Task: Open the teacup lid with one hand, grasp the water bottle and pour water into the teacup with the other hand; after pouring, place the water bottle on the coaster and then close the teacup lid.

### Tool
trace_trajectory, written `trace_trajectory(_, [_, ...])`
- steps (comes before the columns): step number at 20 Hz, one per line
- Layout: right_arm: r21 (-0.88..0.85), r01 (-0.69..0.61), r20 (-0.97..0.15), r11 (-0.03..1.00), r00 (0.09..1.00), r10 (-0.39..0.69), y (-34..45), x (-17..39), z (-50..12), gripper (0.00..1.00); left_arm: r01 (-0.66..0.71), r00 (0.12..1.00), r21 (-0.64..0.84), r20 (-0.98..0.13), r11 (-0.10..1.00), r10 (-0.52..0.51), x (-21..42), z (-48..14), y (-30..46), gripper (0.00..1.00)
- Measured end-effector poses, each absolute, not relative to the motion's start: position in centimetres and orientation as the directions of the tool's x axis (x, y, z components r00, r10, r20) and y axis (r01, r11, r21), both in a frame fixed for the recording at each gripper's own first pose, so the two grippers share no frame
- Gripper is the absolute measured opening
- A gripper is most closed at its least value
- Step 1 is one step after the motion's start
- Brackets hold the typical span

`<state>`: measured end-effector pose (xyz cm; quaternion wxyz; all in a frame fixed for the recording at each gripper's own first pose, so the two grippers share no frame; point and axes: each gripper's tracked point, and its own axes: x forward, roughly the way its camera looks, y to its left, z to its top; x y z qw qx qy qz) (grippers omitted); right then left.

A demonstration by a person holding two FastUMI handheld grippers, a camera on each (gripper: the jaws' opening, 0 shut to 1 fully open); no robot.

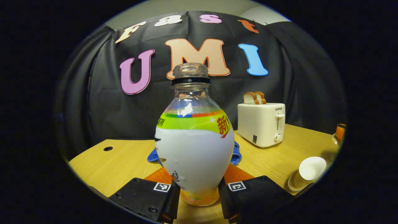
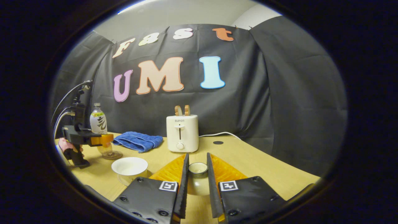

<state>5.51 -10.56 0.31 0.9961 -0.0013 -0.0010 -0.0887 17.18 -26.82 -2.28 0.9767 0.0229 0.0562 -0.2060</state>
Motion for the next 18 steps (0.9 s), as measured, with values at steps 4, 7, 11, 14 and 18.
trace_trajectory(4, [-0.003, 0.181, 0.003, 0.983, 0.983, -0.181, -10.7, 5.5, 0.3, 0.35, 0.424, 0.898, 0.014, -0.137, 0.905, -0.419, 17.7, -2.3, -26.7, 0.52])
trace_trajectory(7, [-0.003, 0.186, 0.003, 0.982, 0.982, -0.186, -10.7, 5.5, 0.3, 0.35, 0.435, 0.892, 0.022, -0.145, 0.9, -0.428, 18.1, -2.3, -27.0, 0.53])
trace_trajectory(11, [-0.003, 0.187, 0.003, 0.982, 0.982, -0.187, -10.8, 5.5, 0.3, 0.35, 0.441, 0.889, 0.022, -0.15, 0.897, -0.433, 18.3, -2.2, -27.1, 0.56])
trace_trajectory(14, [-0.003, 0.187, 0.004, 0.982, 0.982, -0.187, -10.8, 5.5, 0.4, 0.35, 0.441, 0.889, 0.026, -0.155, 0.897, -0.432, 18.4, -2.5, -26.9, 0.65])
trace_trajectory(18, [-0.002, 0.187, 0.004, 0.982, 0.982, -0.187, -10.8, 5.5, 0.3, 0.35, 0.446, 0.885, 0.025, -0.162, 0.895, -0.437, 18.3, -2.6, -27.0, 0.68])
